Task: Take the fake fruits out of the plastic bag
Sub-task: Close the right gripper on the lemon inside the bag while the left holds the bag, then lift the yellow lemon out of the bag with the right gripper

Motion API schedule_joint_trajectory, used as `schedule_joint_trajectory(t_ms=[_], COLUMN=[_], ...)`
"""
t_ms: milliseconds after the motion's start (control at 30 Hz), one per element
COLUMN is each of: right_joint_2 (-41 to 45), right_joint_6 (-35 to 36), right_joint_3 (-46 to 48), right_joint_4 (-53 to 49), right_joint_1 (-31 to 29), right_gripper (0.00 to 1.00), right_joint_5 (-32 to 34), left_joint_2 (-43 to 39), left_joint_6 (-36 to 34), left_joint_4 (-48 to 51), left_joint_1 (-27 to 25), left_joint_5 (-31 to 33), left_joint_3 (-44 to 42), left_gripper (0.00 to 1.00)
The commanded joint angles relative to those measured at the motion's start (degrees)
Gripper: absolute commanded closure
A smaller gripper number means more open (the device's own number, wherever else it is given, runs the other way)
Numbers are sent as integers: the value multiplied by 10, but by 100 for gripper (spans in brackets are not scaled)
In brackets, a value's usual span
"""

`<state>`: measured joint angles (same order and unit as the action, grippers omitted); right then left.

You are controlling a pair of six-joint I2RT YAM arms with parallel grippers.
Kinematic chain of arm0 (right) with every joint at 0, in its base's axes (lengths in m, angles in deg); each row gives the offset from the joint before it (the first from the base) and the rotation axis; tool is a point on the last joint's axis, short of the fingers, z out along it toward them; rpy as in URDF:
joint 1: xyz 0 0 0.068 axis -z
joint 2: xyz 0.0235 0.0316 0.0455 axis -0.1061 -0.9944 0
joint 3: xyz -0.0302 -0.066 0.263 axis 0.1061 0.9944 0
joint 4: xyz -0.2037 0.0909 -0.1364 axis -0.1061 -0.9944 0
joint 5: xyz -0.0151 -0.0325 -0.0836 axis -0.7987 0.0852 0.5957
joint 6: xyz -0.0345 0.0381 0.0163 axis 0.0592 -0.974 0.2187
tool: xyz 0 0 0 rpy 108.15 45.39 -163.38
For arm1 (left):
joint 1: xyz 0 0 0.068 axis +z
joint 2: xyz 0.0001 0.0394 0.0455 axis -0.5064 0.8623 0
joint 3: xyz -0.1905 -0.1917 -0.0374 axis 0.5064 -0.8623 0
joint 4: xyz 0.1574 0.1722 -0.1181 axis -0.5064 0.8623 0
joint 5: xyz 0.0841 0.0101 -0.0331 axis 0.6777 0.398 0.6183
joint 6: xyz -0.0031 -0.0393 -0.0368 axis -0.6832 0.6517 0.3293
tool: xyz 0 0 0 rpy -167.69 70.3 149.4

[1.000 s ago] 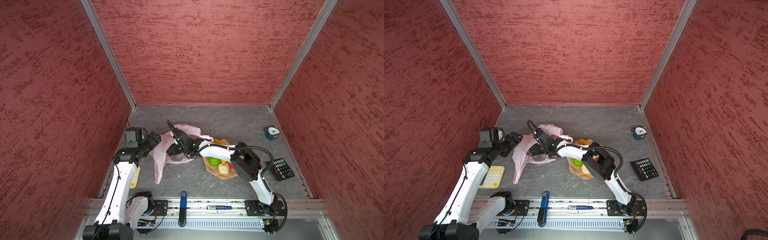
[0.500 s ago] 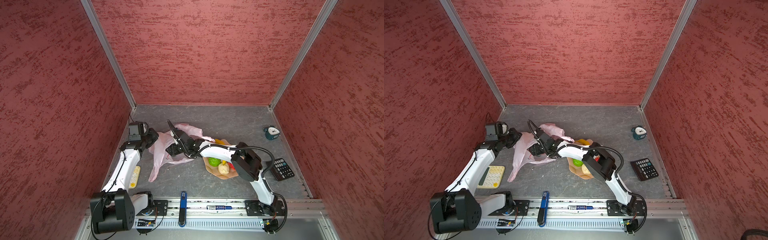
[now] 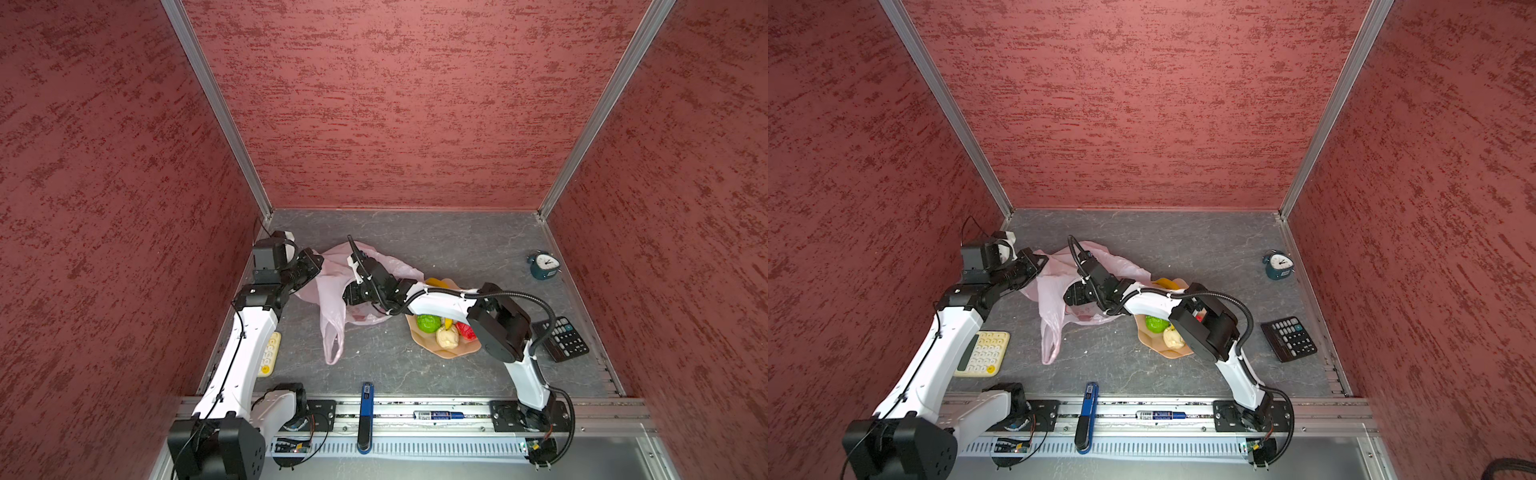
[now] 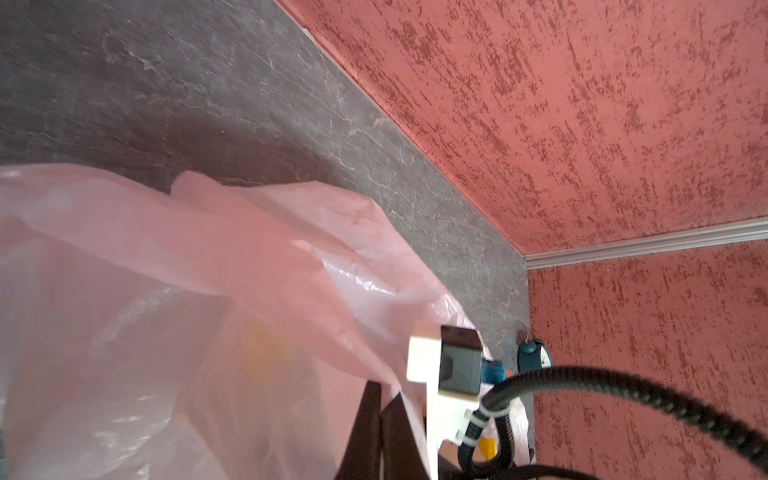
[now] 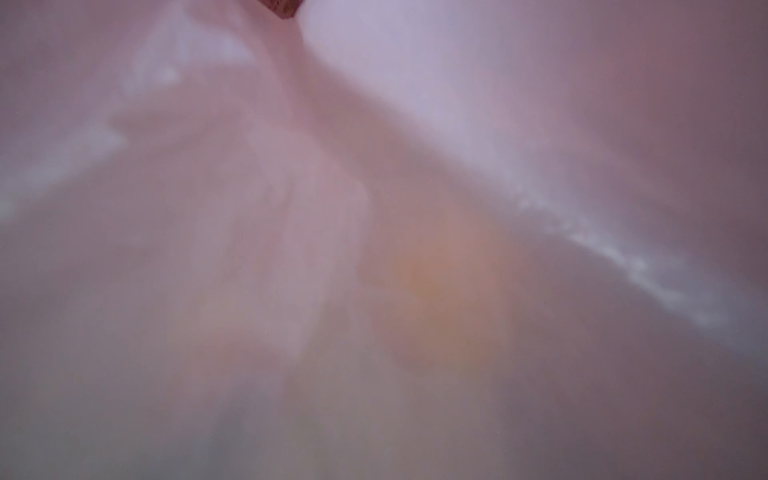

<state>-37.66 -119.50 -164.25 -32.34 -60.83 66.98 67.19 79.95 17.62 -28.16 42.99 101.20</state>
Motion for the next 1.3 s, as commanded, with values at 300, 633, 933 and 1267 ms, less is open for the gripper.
schedule_joint_trajectory(t_ms=[300,633,933,1267], right_joint_2=[7,-78,-126,-126], right_joint_6=[18,62,69,72], right_joint_3=[-17,-134,-180,-168], right_joint_4=[-11,-109,-155,-159], right_joint_1=[2,2,2,2], right_gripper=[10,8,9,34], right_joint_5=[34,53,53,60], left_joint_2=[-82,-121,-121,-118], left_joint_6=[3,15,15,16], left_joint_4=[82,68,51,37], left_joint_1=[12,12,13,17], left_joint_5=[-20,-32,-33,-26], left_joint_3=[-137,-173,-178,-181], left_gripper=[98,99,99,99])
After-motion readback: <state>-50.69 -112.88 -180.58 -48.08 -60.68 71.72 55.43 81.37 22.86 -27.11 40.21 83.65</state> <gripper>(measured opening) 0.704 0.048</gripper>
